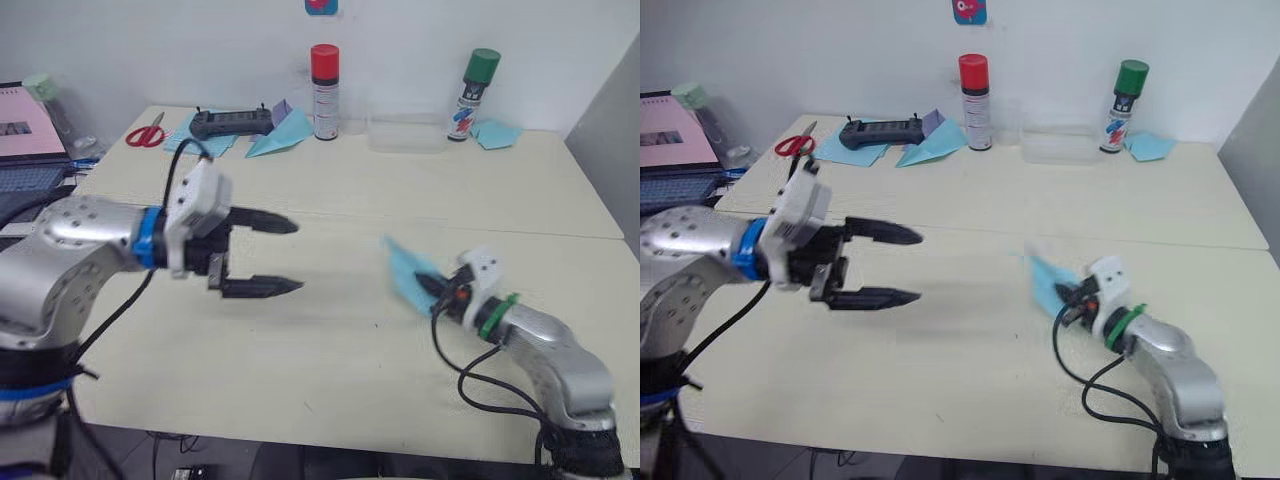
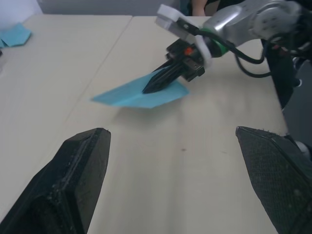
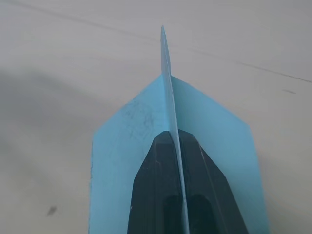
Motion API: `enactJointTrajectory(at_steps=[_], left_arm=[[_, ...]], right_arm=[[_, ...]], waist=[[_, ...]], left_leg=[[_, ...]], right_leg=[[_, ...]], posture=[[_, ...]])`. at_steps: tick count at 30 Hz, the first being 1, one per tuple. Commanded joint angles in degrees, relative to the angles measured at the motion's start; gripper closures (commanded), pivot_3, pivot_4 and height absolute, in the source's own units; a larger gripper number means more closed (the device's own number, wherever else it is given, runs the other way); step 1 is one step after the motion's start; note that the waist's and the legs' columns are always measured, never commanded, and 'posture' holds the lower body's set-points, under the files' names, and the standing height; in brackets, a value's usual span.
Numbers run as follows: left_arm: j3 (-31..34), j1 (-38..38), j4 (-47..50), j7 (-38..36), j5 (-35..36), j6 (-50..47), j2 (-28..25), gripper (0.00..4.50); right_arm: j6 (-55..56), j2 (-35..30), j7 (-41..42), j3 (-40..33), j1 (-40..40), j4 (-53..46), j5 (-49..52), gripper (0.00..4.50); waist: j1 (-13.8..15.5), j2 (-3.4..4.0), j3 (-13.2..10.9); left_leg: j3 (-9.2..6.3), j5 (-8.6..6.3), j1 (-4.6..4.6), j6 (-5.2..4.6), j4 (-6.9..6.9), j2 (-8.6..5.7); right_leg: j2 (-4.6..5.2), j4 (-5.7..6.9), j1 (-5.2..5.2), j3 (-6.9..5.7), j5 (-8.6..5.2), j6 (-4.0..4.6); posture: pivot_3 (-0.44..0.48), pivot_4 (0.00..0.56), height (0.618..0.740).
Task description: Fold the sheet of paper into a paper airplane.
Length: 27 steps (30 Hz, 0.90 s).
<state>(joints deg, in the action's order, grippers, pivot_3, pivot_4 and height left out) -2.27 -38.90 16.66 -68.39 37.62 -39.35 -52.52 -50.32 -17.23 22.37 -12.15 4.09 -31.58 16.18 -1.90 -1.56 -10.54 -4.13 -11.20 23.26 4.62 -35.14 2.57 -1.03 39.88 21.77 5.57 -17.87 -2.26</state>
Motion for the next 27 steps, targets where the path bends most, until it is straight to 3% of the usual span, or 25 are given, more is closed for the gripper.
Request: enactJointTrajectory(at_steps=[1,10,15,24,27], left_arm=[[-3.2,-5.4,-3.05,-0.03,-2.16,-0.43,2.75,0.0],[-6.76,-12.01,-10.47,-5.42,-6.85,4.2,6.25,0.0],[-5.95,-11.36,-10.41,-5.11,-7.68,4.09,7.22,0.0],[-3.93,-6.61,-6.44,-2.68,-7.06,2.41,6.73,0.0],[-2.53,-4.41,-6.56,-2.36,-7.22,2.4,5.39,0.0]], right_arm=[[-2.54,2.09,-9.74,-4.5,-1.1,-2.17,-3.71,4.5],[-2.99,6.2,-14.41,-2.76,-2.69,-0.22,-3.63,4.5],[-5.91,9.08,-15.54,-4.34,-0.67,-3.14,-0.25,3.31],[-8.09,3.48,-13.37,-3.57,1.83,-7.66,1.29,0.1],[-8.06,-0.79,-10.54,-4.94,3.62,-7.96,2.96,0.04]], waist=[[-0.48,0.01,-0.01],[-1.88,0.03,-0.01],[-1.86,0.03,-0.01],[-1.73,0.04,-0.02],[-1.7,0.04,-0.02]], left_leg=[[0.02,0.0,0.03,0.0,0.0,0.0],[0.04,0.0,0.44,-0.02,0.14,0.08],[0.03,0.0,0.48,-0.02,0.12,0.07],[-0.02,0.0,0.51,-0.01,0.12,0.07],[-0.02,0.0,0.51,-0.01,0.1,0.06]], right_leg=[[0.0,0.0,0.05,0.02,0.0,0.0],[-0.11,0.08,0.56,0.06,0.0,0.01],[-0.09,0.07,0.56,0.05,0.0,0.01],[-0.08,0.07,0.56,0.0,0.0,0.0],[-0.07,0.06,0.55,0.01,0.0,-0.01]], posture=[[0.0,0.15,0.74],[0.0,0.15,0.74],[0.0,0.15,0.74],[0.0,0.15,0.74],[0.0,0.15,0.74]])
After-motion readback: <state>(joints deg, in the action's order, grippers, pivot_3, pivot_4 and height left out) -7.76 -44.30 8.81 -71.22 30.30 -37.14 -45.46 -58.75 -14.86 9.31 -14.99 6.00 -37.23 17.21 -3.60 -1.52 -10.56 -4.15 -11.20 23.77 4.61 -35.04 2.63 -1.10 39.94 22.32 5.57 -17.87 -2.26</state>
